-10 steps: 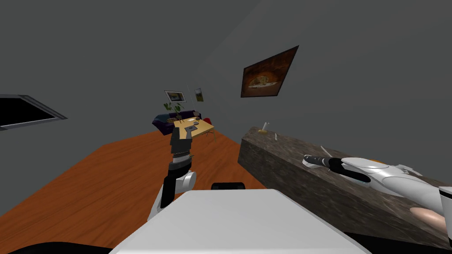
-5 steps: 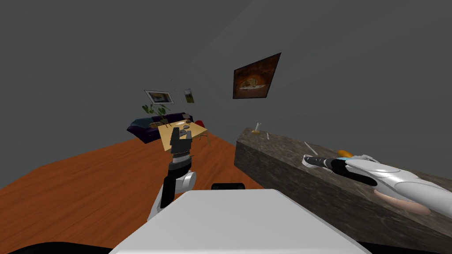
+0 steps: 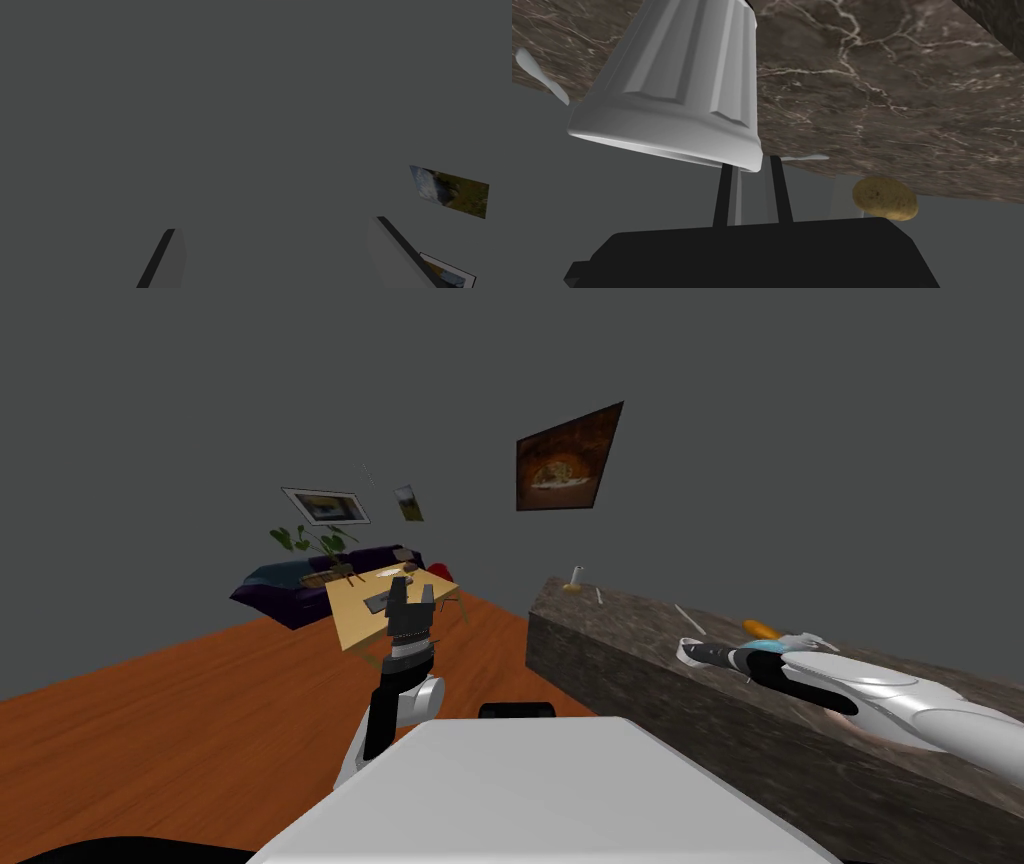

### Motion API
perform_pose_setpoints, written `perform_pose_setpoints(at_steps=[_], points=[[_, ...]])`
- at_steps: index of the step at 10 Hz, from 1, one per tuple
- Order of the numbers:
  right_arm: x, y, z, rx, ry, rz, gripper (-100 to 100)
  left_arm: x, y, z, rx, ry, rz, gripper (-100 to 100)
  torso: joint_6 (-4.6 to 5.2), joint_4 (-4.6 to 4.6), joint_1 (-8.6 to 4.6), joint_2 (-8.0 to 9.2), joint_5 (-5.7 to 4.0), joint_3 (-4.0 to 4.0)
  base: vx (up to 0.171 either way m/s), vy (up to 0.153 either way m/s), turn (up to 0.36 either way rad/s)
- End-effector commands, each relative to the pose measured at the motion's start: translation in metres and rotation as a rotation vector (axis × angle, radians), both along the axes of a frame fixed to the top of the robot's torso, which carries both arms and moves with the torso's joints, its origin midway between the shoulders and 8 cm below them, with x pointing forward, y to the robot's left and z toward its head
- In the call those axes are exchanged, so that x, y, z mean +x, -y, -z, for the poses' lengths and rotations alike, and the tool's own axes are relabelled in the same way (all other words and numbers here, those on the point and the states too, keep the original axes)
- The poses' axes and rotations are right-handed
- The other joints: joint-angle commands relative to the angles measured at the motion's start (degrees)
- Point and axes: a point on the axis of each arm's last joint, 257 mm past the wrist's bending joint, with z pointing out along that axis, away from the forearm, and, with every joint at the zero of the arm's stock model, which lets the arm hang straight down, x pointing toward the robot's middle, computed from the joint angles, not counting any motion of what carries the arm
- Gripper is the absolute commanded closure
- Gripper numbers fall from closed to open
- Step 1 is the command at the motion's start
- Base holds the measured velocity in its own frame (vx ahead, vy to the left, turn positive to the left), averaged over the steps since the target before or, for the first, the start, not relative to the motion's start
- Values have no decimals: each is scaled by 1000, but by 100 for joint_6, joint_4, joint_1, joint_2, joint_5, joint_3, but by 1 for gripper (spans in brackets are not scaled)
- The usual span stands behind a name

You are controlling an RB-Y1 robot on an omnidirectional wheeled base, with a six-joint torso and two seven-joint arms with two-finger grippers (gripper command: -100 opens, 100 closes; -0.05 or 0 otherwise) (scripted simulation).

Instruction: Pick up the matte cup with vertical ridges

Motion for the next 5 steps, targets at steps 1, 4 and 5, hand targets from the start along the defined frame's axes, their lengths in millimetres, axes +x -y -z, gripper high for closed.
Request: perform_pose_setpoints(at_steps=[1,4,5], points=[[1,-5,-5,-7,9,-19,100,0,0,0,0,0,0,0,0,0,0,0,0,0,154,-8,-274],[0,-22,-4,-11,-1,-74,100,0,0,0,0,0,0,0,-34,4,9,25,-10,12,64,0,-106],[4,-32,-3,4,7,-91,100,0,0,0,0,0,0,0,-8,0,8,9,-9,4,137,22,-274]])
